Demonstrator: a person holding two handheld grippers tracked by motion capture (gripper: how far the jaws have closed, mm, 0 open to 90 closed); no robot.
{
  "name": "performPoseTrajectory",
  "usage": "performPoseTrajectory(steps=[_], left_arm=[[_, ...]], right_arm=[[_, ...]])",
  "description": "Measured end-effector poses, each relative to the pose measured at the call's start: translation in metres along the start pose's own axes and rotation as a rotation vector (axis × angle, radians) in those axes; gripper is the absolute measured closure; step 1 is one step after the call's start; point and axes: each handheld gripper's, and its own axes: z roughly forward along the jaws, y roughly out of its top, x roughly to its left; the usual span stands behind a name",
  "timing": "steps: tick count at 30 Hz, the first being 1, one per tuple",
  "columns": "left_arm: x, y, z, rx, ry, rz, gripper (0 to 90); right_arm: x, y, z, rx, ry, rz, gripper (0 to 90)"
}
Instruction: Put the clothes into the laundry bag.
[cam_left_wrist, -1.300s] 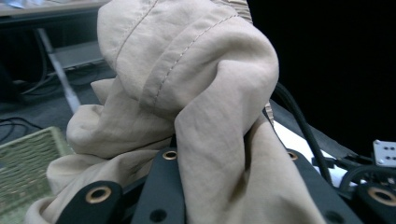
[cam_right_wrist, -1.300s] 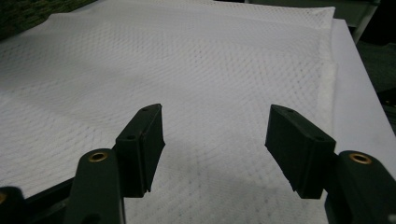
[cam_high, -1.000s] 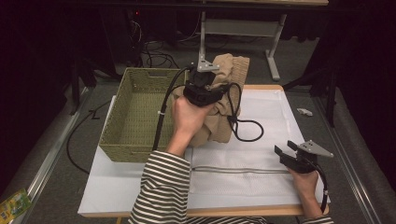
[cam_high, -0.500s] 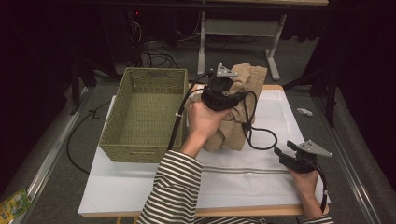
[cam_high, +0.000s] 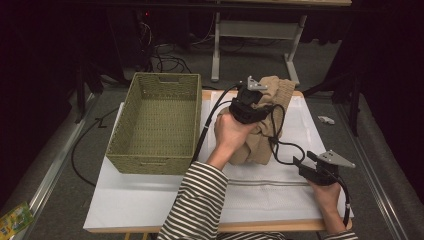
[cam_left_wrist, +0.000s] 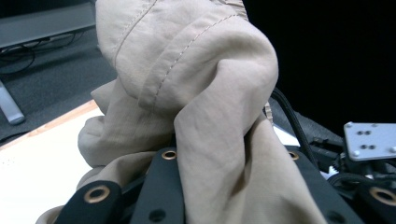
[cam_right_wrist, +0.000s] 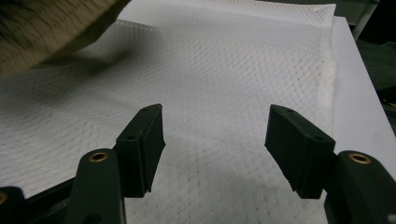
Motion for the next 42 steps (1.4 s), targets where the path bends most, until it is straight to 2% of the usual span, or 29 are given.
performPoseTrajectory(steps=[2,5,15,21,26,30,34,36,42], left_arm=[[0.003,-0.007,0.009,0.007,-0.005,-0.016,74.8],[0.005,-0.011,0.013,0.012,-0.014,-0.034,74.5],[0.012,-0.025,0.031,0.041,0.009,-0.055,73.7],[0.014,-0.034,0.039,0.060,0.019,-0.037,72.8],[0.018,-0.040,0.044,0.064,0.018,-0.052,71.9],[0.017,-0.045,0.051,0.071,0.011,-0.043,71.4],[0.013,-0.048,0.059,0.086,0.020,-0.020,70.7],[0.014,-0.051,0.065,0.095,0.015,-0.037,70.5],[0.016,-0.059,0.072,0.106,0.016,-0.053,69.6]], right_arm=[[0.000,0.000,0.000,0.000,-0.001,0.000,37.6],[0.001,0.000,0.000,0.003,0.000,0.000,37.8],[0.001,0.000,0.000,0.003,0.000,-0.003,38.0],[0.002,0.000,0.000,0.003,-0.001,-0.003,38.2],[0.002,0.000,0.000,0.004,-0.003,-0.008,38.2],[0.002,0.000,0.000,0.004,-0.002,-0.012,38.9],[0.002,0.000,0.000,0.004,0.000,-0.013,38.9],[0.002,0.000,0.000,0.003,0.001,-0.012,38.9],[0.002,0.000,0.000,0.003,0.001,-0.011,38.8]])
